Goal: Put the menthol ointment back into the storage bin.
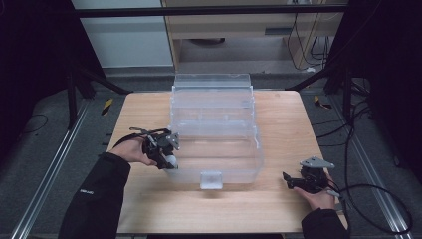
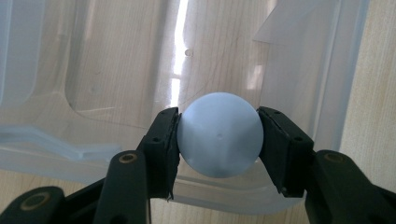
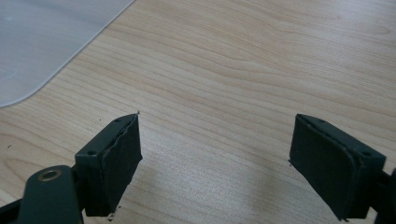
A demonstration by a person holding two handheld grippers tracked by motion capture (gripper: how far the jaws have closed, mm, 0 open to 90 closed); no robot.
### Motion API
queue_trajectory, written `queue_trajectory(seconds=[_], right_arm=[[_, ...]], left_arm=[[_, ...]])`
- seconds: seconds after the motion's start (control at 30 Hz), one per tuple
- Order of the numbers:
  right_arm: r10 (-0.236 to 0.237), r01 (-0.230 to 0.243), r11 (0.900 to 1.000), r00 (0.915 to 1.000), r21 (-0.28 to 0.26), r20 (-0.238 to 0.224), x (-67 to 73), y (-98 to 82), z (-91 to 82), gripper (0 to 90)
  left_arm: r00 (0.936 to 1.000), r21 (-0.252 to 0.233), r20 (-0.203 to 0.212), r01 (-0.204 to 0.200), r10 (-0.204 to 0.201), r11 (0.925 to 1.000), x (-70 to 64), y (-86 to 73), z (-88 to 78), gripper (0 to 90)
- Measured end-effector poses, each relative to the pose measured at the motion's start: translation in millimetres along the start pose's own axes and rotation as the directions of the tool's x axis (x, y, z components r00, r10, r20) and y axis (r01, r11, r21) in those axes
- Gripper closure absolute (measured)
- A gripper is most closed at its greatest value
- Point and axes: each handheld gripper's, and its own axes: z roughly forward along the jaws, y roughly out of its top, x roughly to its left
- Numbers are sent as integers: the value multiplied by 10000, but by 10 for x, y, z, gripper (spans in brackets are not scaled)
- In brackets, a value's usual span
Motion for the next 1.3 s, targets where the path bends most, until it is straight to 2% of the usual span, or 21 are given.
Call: queue_trajectory(seconds=[0.27, 0.47, 0.53, 0.57, 0.63, 0.67, 0.73, 0.77, 0.8, 0.9, 0.93, 0.97, 1.0, 1.03, 1.07, 1.1, 1.13, 1.17, 1.2, 1.23, 1.3], right_arm=[[-20, 20, 10000, 10000, 21, -16, 1, 0, 2, 166], [96, -96, 10000, 10000, 19, -1, 2, 3, -10, 166], [90, -90, 10000, 10000, -10, 15, -1, 4, -13, 166], [90, -90, 10000, 10000, -10, 15, -1, 4, -13, 166], [60, -60, 10000, 10000, -52, 44, -6, 4, -15, 166], [62, -62, 10000, 10000, -74, 57, -8, 5, -17, 167], [151, -150, 9998, 9998, -103, 93, -10, 6, -27, 167], [150, -149, 9998, 9999, -119, 74, -13, 8, -31, 167], [150, -149, 9998, 9999, -119, 74, -13, 8, -31, 167], [139, -137, 9998, 9998, -172, 104, -19, 8, -34, 167], [163, -161, 9997, 9998, -162, 117, -19, 8, -36, 167], [210, -209, 9997, 9997, -142, 91, -17, 9, -42, 167], [222, -220, 9996, 9997, -193, 109, -20, 10, -47, 167], [327, -325, 9993, 9994, -195, 84, -17, 12, -56, 167], [327, -325, 9993, 9994, -195, 84, -17, 12, -56, 167], [309, -305, 9992, 9994, -260, 136, -28, 12, -61, 167], [248, -243, 9993, 9995, -293, 174, -36, 11, -62, 167], [244, -238, 9992, 9995, -326, 177, -40, 11, -65, 167], [244, -238, 9992, 9995, -326, 177, -40, 11, -65, 167], [309, -303, 9990, 9994, -328, 163, -39, 13, -71, 167], [318, -313, 9989, 9994, -338, 163, -40, 14, -76, 167]], left_arm=[[9999, -332, -116, 67, -71, 9994, -7, -36, -71, 481], [9982, -1015, -489, 288, -339, 9944, -39, -80, -212, 462], [9959, -1479, -676, 502, -607, 9877, -61, -121, -323, 446], [9959, -1479, -676, 502, -607, 9877, -61, -121, -323, 439], [9926, -1819, -814, 736, -896, 9806, -88, -153, -391, 435], [9906, -2009, -897, 836, -1033, 9760, -98, -171, -424, 424], [9811, -2673, -1180, 1174, -1534, 9564, -139, -232, -513, 393], [9773, -2852, -1310, 1235, -1663, 9505, -148, -258, -541, 373], [9773, -2852, -1310, 1235, -1663, 9505, -148, -258, -541, 356], [9554, -3530, -1582, 1811, -2493, 9179, -191, -354, -606, 310], [9484, -3653, -1674, 1942, -2694, 9104, -201, -380, -619, 298], [9351, -3855, -1834, 2152, -3031, 8973, -220, -427, -636, 294], [9270, -4010, -1863, 2308, -3256, 8865, -234, -455, -641, 284], [8972, -4476, -1927, 2800, -3974, 8493, -274, -534, -637, 281], [8972, -4476, -1927, 2800, -3974, 8493, -274, -534, -637, 278], [8836, -4636, -1998, 2955, -4235, 8353, -296, -575, -634, 277], [8678, -4849, -2021, 3140, -4539, 8162, -321, -612, -620, 274], [8337, -5212, -2204, 3381, -5063, 7836, -369, -689, -582, 272], [8337, -5212, -2204, 3381, -5063, 7836, -369, -689, -582, 271], [8198, -5408, -2202, 3484, -5287, 7656, -394, -728, -555, 271], [7732, -5679, -2375, 3806, -5880, 7298, -453, -822, -491, 255]])
